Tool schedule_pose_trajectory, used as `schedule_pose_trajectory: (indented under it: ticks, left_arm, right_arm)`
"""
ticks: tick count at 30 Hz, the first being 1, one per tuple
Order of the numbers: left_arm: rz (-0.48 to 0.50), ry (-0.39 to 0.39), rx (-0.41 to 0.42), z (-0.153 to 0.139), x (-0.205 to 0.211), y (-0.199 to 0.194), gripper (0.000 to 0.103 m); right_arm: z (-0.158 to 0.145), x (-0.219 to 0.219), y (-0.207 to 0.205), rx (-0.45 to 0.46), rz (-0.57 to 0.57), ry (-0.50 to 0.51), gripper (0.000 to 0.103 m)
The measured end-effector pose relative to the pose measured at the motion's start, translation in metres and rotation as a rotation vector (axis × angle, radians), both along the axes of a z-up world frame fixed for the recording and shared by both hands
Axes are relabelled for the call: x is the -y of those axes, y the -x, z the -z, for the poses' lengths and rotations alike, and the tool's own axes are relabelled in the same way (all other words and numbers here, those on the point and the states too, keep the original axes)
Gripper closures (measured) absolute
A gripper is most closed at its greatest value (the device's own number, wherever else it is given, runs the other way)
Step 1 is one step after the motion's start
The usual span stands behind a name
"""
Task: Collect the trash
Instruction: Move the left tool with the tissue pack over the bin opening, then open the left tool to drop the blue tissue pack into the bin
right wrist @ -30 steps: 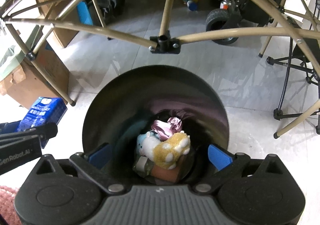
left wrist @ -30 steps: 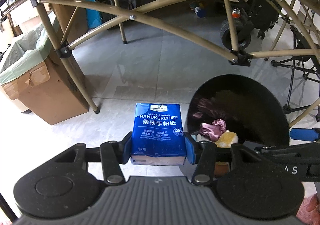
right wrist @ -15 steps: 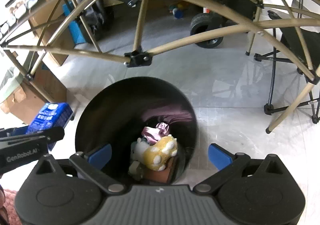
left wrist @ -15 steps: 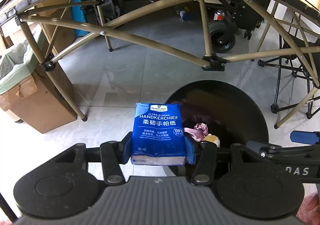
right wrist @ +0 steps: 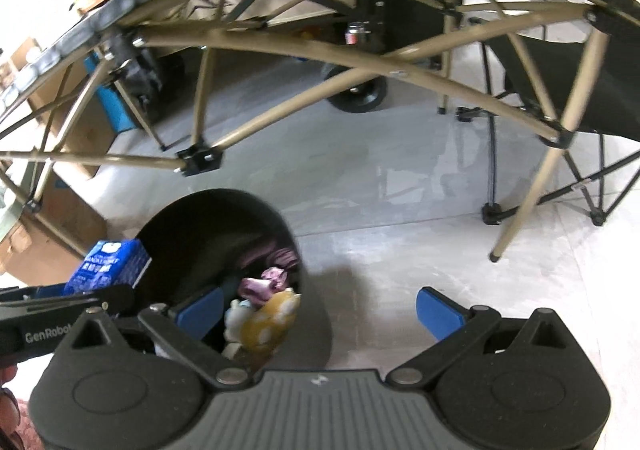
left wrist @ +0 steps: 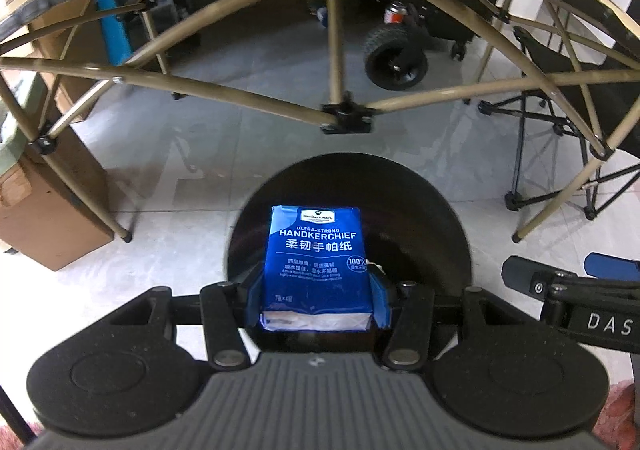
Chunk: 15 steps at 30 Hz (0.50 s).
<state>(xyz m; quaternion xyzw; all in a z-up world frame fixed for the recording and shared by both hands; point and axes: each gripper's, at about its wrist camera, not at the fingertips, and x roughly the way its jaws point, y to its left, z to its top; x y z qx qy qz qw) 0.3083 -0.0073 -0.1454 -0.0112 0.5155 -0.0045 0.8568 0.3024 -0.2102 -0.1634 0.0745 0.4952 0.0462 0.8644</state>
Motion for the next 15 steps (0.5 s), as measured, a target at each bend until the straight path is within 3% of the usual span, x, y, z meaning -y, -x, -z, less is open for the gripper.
schedule_pose_trajectory:
  ticks: [15]
  left_arm:
    - [0.016, 0.027, -0.15, 0.028, 0.04, -0.016, 0.051]
  right_arm:
    - [0.01, 0.05, 0.003, -0.012, 0.124, 0.011, 0.0]
